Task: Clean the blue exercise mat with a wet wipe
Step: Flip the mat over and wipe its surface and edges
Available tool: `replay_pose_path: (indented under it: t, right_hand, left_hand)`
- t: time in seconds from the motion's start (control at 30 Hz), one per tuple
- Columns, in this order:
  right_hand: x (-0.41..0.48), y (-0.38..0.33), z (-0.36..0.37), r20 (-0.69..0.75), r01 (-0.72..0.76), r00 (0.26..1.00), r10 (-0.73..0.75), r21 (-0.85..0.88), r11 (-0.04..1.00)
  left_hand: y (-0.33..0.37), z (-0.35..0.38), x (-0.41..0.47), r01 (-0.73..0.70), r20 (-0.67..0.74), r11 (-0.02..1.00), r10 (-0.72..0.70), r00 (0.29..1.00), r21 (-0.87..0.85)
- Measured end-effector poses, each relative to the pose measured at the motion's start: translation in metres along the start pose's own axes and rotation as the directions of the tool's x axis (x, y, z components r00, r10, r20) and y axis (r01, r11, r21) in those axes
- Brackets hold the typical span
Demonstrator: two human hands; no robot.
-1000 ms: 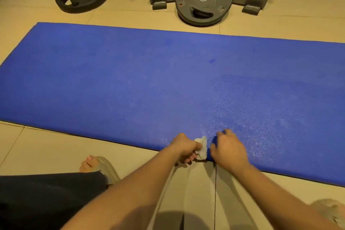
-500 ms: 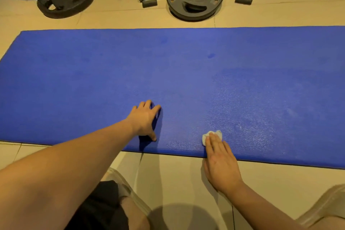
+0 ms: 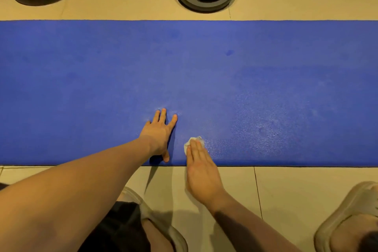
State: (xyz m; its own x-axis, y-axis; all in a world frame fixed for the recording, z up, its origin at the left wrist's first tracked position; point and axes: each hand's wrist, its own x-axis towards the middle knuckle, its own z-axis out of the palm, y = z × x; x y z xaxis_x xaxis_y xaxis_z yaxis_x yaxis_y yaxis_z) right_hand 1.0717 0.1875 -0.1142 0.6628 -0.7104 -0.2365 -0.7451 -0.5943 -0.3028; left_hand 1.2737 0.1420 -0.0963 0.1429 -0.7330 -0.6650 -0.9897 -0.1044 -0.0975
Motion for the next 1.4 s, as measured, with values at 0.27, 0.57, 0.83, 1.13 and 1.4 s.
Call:
replay_pose_path:
  t: [0.27, 0.57, 0.83, 1.13, 1.4]
  right_hand:
    - [-0.028, 0.080, -0.033, 0.006, -0.425, 0.901, 0.433, -0.176, 0.888]
    - [0.018, -0.009, -0.017, 0.036, -0.215, 0.976, 0.215, -0.018, 0.976]
    - [0.014, 0.080, -0.041, -0.040, -0.287, 0.958, 0.285, -0.058, 0.956]
    - [0.045, 0.034, -0.023, -0.039, -0.457, 0.889, 0.456, -0.035, 0.889]
    - [0.047, 0.015, -0.020, 0.075, 0.071, 0.995, -0.064, -0.096, 0.993]
  left_hand:
    - [0.005, -0.007, -0.004, -0.003, 0.001, 1.000, 0.003, 1.000, 0.008]
    - [0.019, -0.011, -0.006, 0.042, 0.015, 0.993, -0.044, 0.999, 0.106]
    - [0.006, -0.005, -0.005, 0.009, -0.005, 0.998, -0.009, 1.000, 0.064]
    - [0.004, -0.001, -0.003, 0.008, -0.043, 1.000, -0.008, 0.999, -0.009]
    - [0.001, -0.003, -0.007, -0.018, -0.040, 0.999, 0.016, 0.999, -0.046]
